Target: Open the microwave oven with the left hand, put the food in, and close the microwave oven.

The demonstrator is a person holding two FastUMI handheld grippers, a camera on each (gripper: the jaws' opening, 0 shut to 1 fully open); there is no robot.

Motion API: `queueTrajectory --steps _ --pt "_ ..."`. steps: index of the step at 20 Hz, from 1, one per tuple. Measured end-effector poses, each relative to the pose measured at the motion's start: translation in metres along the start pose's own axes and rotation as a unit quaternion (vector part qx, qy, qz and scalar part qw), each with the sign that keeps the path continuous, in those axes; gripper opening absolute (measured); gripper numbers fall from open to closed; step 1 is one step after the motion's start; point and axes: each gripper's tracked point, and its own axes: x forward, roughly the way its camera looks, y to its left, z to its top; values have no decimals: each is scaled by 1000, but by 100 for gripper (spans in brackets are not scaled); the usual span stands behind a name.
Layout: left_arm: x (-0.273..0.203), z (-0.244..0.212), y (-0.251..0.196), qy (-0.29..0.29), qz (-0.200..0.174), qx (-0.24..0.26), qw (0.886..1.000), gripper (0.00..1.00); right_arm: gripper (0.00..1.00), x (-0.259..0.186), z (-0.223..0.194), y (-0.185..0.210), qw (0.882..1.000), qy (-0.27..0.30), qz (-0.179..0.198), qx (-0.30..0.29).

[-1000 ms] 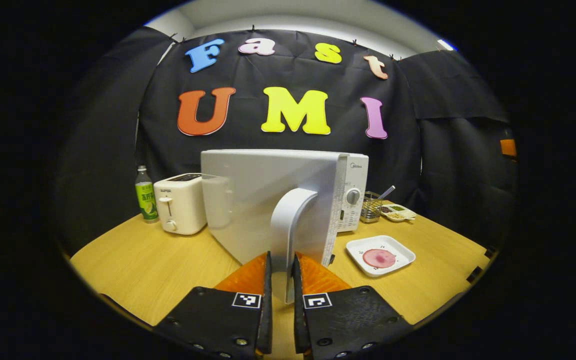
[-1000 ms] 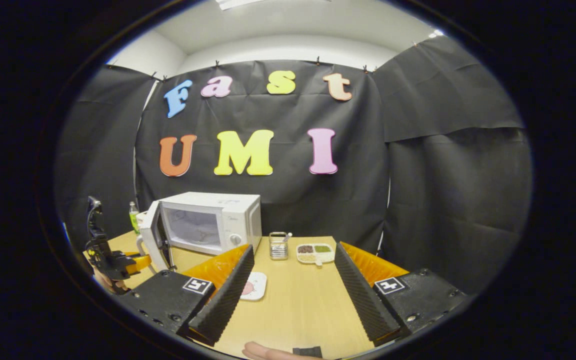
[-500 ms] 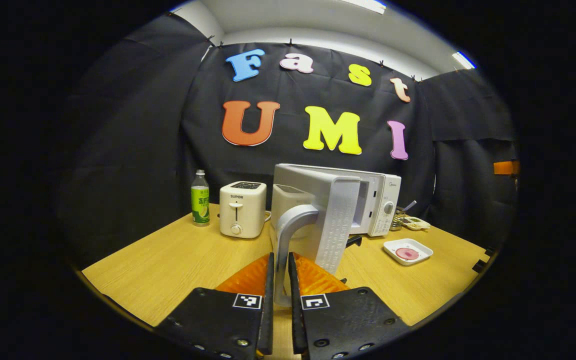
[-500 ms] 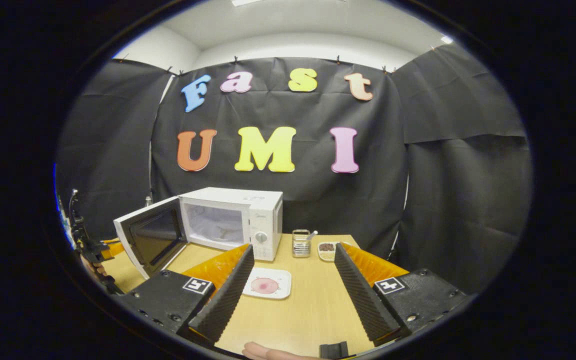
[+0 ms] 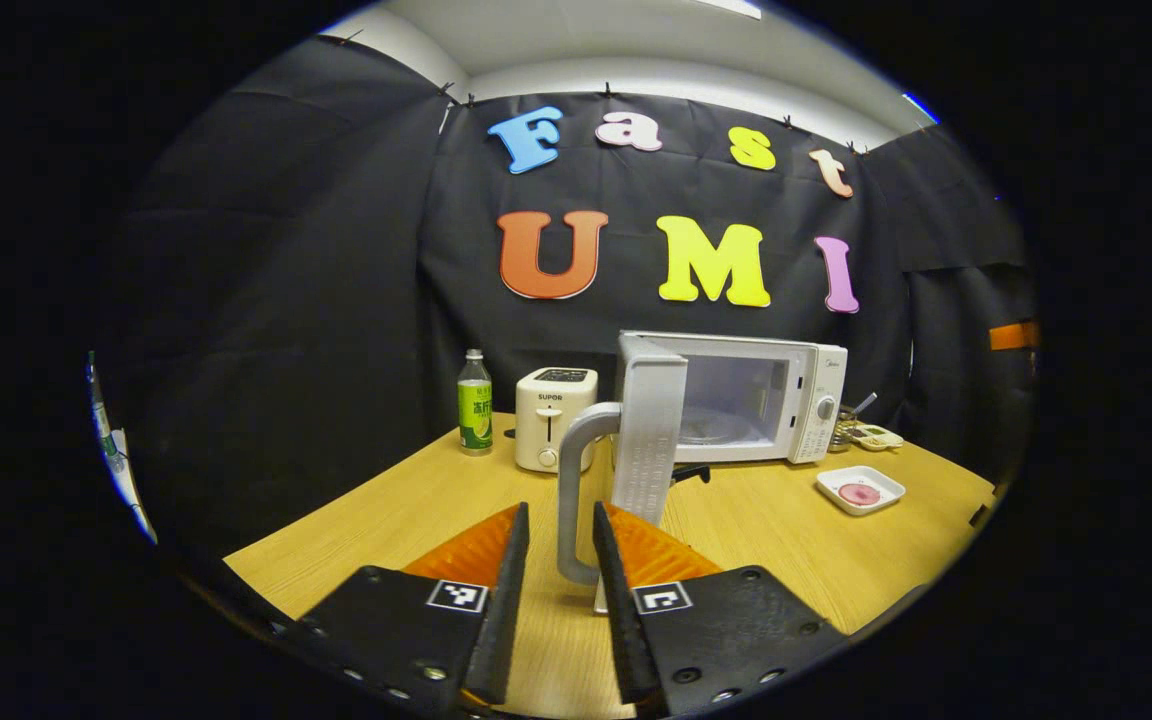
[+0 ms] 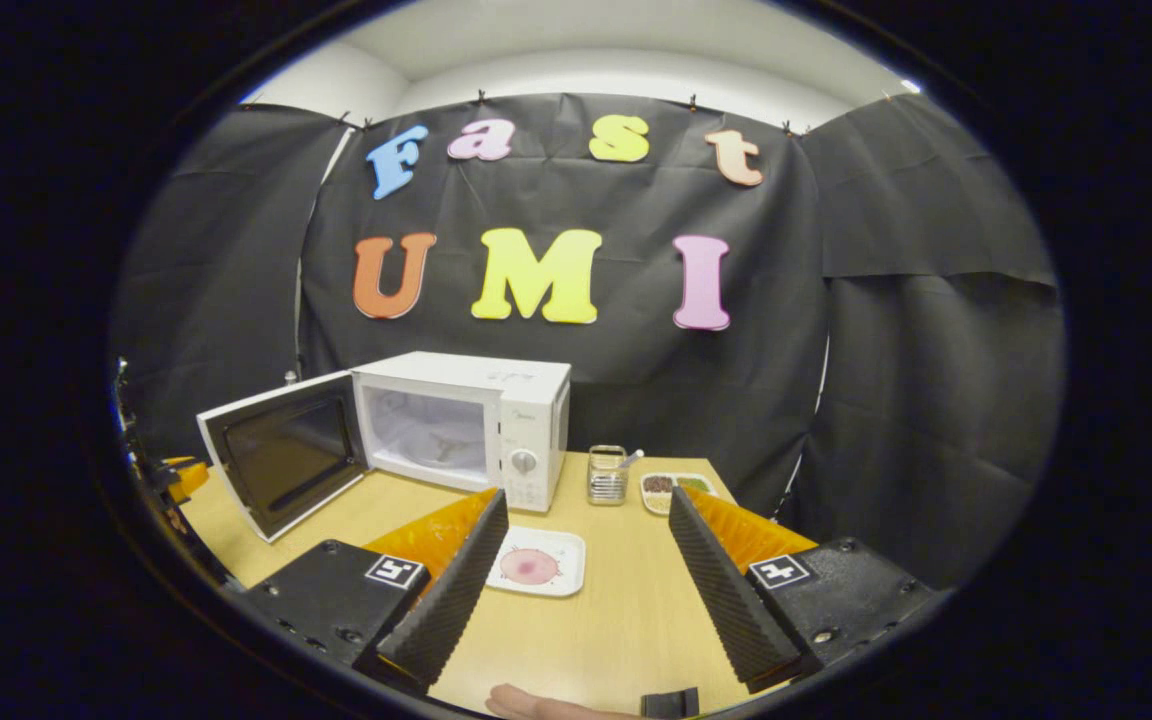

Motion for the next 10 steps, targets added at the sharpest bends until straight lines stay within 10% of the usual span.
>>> queueTrajectory --steps 3,10 --pt "-24 25 -6 -19 27 18 999 81 100 37 -23 -5 998 56 9 -7" --pt "-59 100 -70 -69 3 20 997 93 100 120 -91 -13 980 191 49 8"
